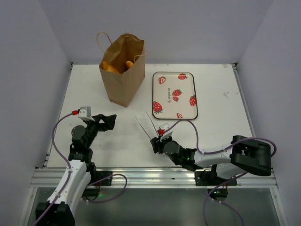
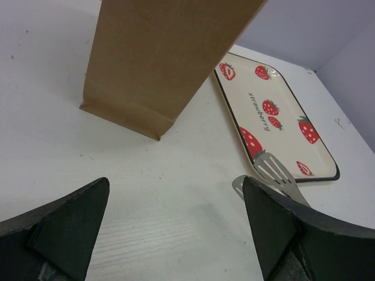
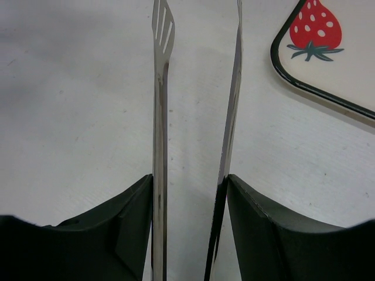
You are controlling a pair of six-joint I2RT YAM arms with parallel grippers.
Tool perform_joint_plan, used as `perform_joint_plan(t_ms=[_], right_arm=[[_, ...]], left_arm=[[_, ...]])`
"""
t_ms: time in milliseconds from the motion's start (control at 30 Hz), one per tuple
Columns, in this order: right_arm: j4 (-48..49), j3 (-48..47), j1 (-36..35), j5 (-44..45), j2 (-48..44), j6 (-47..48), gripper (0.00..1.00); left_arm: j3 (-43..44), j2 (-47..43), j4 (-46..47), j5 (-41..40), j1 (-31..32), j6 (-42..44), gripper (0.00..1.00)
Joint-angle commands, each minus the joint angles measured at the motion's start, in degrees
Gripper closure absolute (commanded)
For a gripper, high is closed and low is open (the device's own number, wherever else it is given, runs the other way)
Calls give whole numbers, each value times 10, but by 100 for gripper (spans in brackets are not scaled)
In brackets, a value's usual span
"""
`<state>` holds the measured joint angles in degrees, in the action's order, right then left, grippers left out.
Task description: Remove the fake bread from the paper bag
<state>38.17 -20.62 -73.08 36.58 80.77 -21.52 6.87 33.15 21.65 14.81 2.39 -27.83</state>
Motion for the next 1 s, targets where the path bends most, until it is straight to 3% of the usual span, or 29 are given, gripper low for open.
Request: perform_joint_plan(t_ms=[0, 433, 767, 967], right_arm=[[-23, -19, -1, 24, -45, 2, 45], [-148, -62, 2, 31, -141, -12, 42], [-243, -79, 20, 45, -191, -35, 46], [-295, -78, 48, 34, -234, -39, 47]], left_arm=[[14, -5, 14, 7, 3, 13, 0], [17, -5, 9, 3, 3, 13, 0], [18, -16, 2, 0, 3, 11, 0], [91, -10, -69, -22, 3, 1, 0]])
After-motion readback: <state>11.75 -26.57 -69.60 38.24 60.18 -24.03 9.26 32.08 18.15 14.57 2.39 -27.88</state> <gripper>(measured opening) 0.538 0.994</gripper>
